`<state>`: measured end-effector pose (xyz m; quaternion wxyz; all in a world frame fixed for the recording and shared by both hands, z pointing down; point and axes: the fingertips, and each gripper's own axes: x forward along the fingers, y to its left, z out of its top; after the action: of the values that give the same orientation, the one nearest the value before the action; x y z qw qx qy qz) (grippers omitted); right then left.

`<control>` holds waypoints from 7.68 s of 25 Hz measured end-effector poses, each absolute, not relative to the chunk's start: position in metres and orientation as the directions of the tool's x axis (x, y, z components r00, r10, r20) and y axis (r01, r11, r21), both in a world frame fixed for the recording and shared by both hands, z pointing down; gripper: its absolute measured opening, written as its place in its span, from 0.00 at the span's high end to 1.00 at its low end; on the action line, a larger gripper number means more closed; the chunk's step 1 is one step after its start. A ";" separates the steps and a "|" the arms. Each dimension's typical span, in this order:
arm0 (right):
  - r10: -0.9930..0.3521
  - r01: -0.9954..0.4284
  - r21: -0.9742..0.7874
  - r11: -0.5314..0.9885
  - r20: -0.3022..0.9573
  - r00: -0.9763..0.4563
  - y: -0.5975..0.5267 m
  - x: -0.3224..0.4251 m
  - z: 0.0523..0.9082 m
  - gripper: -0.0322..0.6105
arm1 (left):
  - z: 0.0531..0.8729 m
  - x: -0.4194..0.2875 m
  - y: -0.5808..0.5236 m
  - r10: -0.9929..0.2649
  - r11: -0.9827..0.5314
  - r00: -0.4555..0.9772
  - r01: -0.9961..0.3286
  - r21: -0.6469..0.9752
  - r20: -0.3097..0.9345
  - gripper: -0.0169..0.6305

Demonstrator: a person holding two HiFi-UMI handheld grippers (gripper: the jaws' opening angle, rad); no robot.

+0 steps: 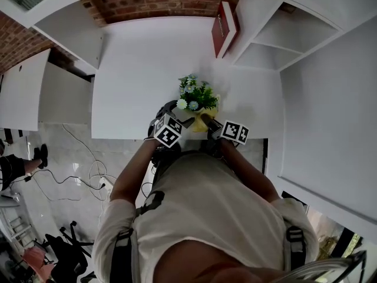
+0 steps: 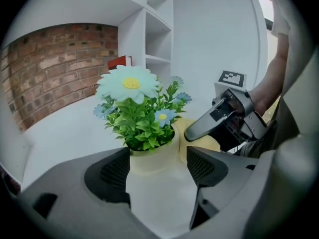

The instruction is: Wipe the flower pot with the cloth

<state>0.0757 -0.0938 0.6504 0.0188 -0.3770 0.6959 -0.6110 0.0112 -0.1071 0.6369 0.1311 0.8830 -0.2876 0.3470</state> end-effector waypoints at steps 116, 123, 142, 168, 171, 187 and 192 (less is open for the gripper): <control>-0.513 -0.573 -0.820 -0.001 0.492 -0.703 -0.079 0.078 0.656 0.77 | 0.636 0.070 -0.033 -0.273 -0.760 0.714 -0.571 0.310 0.645 0.44; -0.492 -0.598 -0.801 -0.013 0.526 -0.694 -0.077 0.085 0.660 0.77 | 0.645 0.038 -0.053 -0.323 -0.743 0.663 -0.619 0.254 0.675 0.44; -0.492 -0.606 -0.794 -0.052 0.549 -0.676 -0.088 0.081 0.666 0.77 | 0.637 0.056 -0.054 -0.262 -0.769 0.704 -0.566 0.298 0.660 0.44; -0.469 -0.621 -0.784 0.004 0.547 -0.694 -0.111 0.087 0.670 0.77 | 0.646 0.008 -0.128 -0.555 -0.619 0.546 -0.775 0.127 0.628 0.44; -0.443 -0.640 -0.768 0.011 0.570 -0.692 -0.108 0.087 0.677 0.76 | 0.636 0.002 -0.128 -0.511 -0.618 0.572 -0.763 0.187 0.642 0.44; -0.461 -0.588 -0.799 0.129 0.476 -0.749 -0.129 0.081 0.642 0.77 | 0.642 0.002 -0.135 -0.490 -0.679 0.569 -0.724 0.120 0.660 0.44; -0.437 -0.625 -0.772 0.120 0.524 -0.731 -0.119 0.075 0.659 0.77 | 0.641 -0.001 -0.130 -0.559 -0.599 0.505 -0.795 0.101 0.657 0.44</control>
<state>0.0753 -0.1192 0.6595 -0.0841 -0.3568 0.7435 -0.5593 -0.0013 -0.1301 0.6412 0.1999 0.8442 -0.4009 0.2945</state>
